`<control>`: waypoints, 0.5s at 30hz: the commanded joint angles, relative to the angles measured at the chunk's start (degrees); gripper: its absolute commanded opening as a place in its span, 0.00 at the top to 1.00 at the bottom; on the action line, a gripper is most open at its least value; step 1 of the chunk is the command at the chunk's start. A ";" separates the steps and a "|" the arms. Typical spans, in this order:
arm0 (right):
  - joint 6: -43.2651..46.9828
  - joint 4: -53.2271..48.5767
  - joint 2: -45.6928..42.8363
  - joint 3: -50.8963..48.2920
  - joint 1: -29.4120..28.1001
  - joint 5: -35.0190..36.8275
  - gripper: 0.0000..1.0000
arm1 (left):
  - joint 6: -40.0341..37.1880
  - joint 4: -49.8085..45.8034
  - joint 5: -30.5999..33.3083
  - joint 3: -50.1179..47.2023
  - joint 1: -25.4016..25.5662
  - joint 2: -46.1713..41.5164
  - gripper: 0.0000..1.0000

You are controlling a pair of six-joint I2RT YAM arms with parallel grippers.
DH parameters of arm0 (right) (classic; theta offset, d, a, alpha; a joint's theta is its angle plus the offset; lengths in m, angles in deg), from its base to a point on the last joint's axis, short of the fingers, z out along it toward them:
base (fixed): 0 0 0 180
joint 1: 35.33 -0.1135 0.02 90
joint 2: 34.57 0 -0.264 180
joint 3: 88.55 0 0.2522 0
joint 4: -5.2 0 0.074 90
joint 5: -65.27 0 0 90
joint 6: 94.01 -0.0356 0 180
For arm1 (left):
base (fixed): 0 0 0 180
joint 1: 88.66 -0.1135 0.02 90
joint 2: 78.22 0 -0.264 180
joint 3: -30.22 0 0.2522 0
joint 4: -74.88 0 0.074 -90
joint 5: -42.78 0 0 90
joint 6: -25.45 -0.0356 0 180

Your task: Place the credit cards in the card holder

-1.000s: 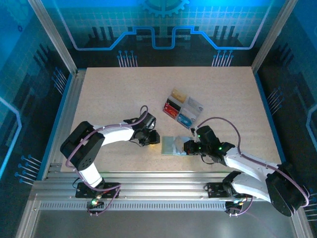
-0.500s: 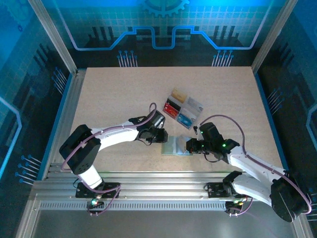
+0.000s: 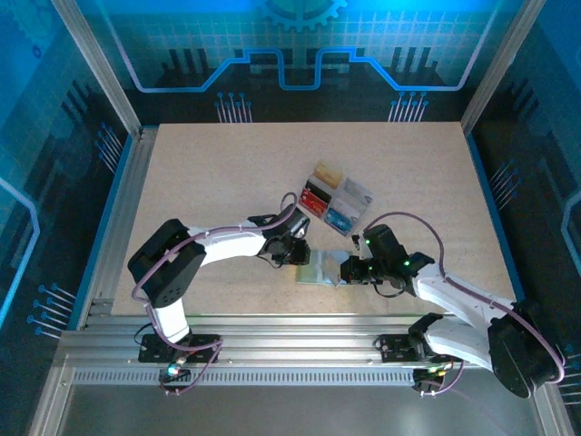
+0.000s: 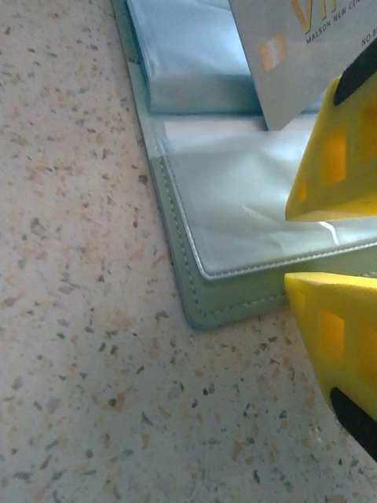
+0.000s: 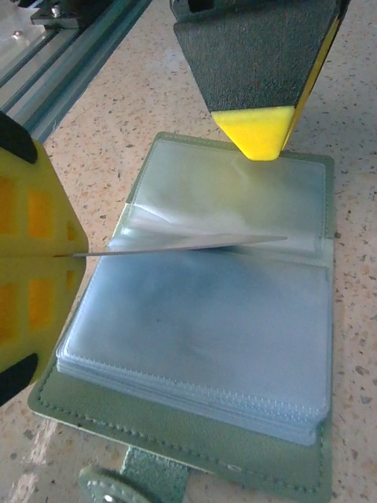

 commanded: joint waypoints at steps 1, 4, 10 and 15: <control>0.72 0.57 0.25 0.31 1.04 -2.69 1.00 | -0.48 -0.33 0.83 -2.16 0.20 -0.33 0.76; 0.50 1.07 0.01 -0.02 2.07 -3.93 1.00 | 0.01 0.52 0.68 -3.71 0.18 -1.04 0.76; 0.33 2.74 1.78 -0.54 3.36 -5.93 1.00 | 0.92 1.99 0.39 -5.95 0.16 -1.90 0.76; 0.02 4.45 4.11 -0.61 3.54 -6.99 1.00 | 1.30 2.59 0.38 -7.11 0.31 -2.69 0.76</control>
